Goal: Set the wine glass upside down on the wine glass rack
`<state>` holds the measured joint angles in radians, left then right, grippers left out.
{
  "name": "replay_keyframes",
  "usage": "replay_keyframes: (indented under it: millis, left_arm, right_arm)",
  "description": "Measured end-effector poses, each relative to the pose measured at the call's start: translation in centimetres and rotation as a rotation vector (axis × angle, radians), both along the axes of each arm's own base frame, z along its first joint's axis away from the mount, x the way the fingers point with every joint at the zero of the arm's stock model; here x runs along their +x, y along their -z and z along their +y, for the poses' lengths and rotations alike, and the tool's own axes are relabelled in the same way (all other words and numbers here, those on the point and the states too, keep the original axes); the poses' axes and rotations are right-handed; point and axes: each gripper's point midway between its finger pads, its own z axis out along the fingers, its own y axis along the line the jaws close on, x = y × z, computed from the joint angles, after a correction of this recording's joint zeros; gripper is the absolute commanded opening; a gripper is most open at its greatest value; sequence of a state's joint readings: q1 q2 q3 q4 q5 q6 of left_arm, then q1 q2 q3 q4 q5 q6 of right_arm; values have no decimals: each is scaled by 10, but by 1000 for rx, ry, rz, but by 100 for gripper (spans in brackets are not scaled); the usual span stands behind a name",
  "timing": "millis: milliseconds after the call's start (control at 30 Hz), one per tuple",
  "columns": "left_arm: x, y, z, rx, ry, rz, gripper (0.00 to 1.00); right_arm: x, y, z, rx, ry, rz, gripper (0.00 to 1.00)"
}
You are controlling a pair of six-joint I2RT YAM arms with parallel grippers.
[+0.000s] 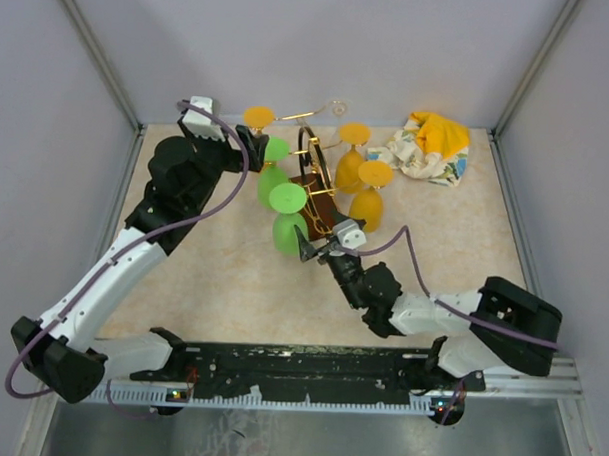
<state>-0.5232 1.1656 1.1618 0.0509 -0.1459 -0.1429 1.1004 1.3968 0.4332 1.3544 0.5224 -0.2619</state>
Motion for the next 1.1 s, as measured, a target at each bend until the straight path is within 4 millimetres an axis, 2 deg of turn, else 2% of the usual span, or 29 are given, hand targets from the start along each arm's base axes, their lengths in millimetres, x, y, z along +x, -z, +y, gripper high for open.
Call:
replay_keyframes:
  millis: [167, 367, 567, 700, 900, 1100]
  left_arm:
    - [4, -14, 23, -4, -124, 5, 99]
    - [6, -11, 36, 9, -198, 27, 99]
    - [6, -11, 39, 10, -213, 29, 99]
    - [6, -11, 39, 10, -214, 29, 99]
    - [6, -10, 40, 11, -215, 30, 99]
    - [6, -9, 40, 15, -216, 35, 99]
  right_arm:
    - [-3, 11, -16, -47, 34, 117, 96]
    - [-14, 38, -43, -97, 76, 259, 99]
    - [-22, 45, -82, -82, 177, 385, 99]
    - [-26, 47, -98, -79, 239, 476, 99]
    - [-35, 71, -113, -106, 285, 573, 99]
    - [-37, 77, -118, -112, 300, 595, 99]
